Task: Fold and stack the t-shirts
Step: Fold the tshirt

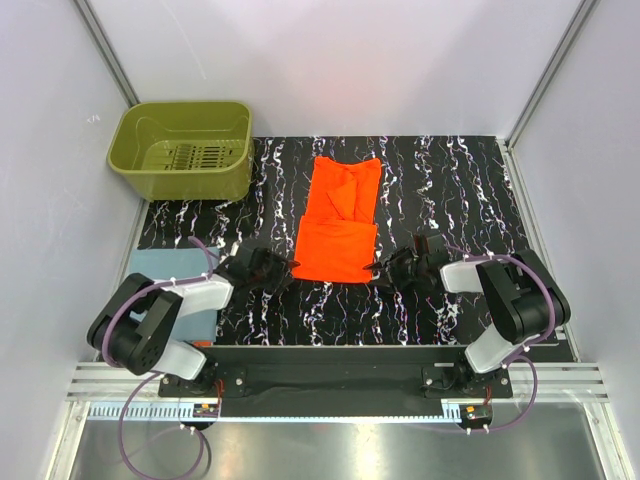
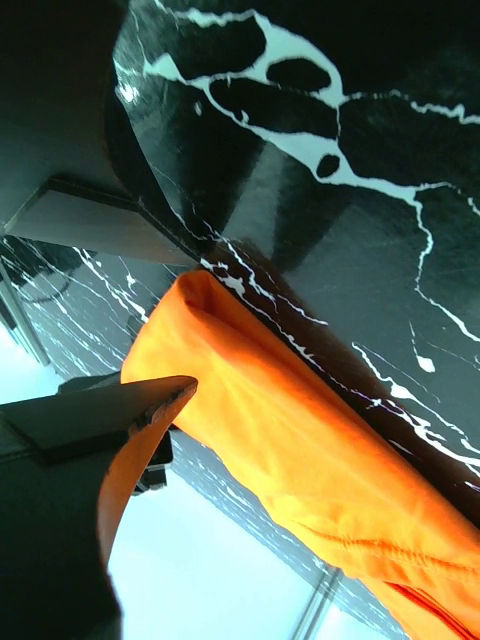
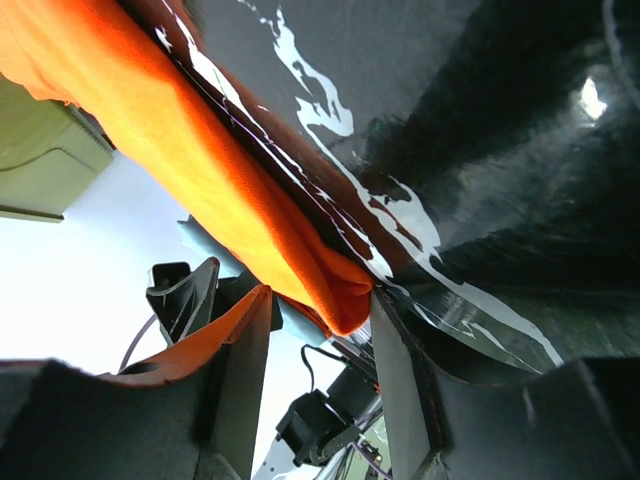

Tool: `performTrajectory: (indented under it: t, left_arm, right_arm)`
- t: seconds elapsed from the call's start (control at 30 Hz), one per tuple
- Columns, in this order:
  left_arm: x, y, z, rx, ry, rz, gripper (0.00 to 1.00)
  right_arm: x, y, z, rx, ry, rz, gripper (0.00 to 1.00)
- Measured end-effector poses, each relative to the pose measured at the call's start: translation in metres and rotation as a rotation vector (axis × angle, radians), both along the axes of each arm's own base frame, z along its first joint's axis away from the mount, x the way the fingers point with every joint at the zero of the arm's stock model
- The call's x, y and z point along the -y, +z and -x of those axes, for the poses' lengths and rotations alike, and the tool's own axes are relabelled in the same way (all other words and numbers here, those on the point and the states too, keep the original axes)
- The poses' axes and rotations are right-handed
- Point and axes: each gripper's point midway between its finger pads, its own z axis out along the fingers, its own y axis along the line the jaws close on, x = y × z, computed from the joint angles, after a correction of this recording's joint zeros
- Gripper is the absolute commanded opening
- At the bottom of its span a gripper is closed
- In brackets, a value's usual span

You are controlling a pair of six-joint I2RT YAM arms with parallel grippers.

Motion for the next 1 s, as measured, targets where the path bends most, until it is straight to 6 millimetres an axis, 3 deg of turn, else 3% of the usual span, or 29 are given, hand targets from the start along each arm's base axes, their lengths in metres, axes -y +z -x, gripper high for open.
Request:
performTrajectory:
  t: [0.2,0.53,1.0]
  left_arm:
    - [0.002,-0.001,-0.003,-0.006,0.019,0.017,0.53]
    - [0.003,-0.003,-0.004,-0.006,0.022,0.022,0.46]
    - [0.006,-0.007,-0.006,-0.004,0.011,0.029,0.36]
  right_arm:
    - [-0.004,-0.001,0.001,-0.006,-0.008,0.010,0.50]
    - [0.004,0.000,0.028,-0.070,-0.023,0.074,0.58]
    - [-0.004,-0.004,0.018,-0.122,-0.048,0.050,0.50]
